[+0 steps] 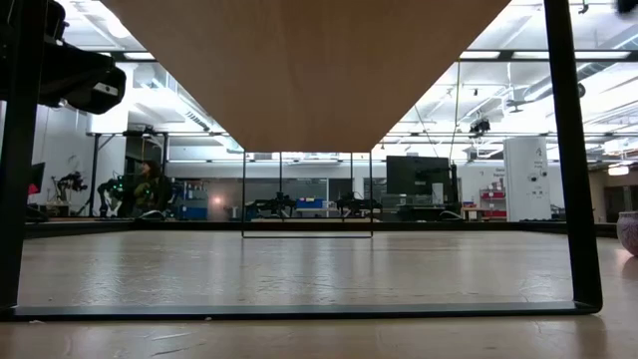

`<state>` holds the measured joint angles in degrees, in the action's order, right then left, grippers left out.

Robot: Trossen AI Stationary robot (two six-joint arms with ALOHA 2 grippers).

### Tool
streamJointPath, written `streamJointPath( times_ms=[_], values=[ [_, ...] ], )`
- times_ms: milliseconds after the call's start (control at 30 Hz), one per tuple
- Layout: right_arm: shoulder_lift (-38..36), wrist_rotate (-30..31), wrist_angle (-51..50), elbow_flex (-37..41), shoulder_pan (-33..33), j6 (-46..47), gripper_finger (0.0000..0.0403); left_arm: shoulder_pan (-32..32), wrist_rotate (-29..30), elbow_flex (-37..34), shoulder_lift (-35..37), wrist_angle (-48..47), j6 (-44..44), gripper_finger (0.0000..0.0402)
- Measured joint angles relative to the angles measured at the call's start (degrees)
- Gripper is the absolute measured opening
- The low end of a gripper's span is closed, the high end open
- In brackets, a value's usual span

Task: Pick & Place candle stick holders
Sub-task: Put the pink patterned scented candle on the shelf aligned with the other red and blue patterned scented candles

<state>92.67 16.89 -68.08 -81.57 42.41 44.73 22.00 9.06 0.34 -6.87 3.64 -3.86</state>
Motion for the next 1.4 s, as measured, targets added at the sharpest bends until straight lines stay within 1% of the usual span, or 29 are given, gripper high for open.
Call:
streamJointPath(
  times_ms=[233,367,467,567,900,1167,1400],
  values=[
    [-8.9,-1.9,5.5,18.7,0.0,8.1,0.0056,0.0,0.0,0.0,0.0,0.0,0.0,0.001],
    [-11.7,-4.0,11.7,26.8,0.0,9.4,0.0056,0.0,0.0,0.0,0.0,0.0,0.0,0.001],
    [-12.5,-5.2,16.6,30.8,-0.2,9.4,0.0056,0.0,0.0,0.0,0.0,-0.1,0.0,0.001],
    [-12.1,-5.3,19.0,32.9,-0.3,9.4,0.0057,0.0,0.0,0.0,0.0,0.0,0.0,0.001],
    [-10.8,-6.3,19.1,36.1,-0.5,11.9,0.0057,0.0,0.0,0.0,0.0,-0.1,0.0,0.001],
    [-10.8,-6.5,19.4,36.5,-0.5,12.3,0.0057,0.0,0.0,0.0,0.0,-0.1,0.0,0.001],
    [-10.7,-8.0,20.5,36.9,-0.5,12.4,0.0057,0.0,0.0,0.0,0.0,-0.1,0.0,0.001]
  ],
)
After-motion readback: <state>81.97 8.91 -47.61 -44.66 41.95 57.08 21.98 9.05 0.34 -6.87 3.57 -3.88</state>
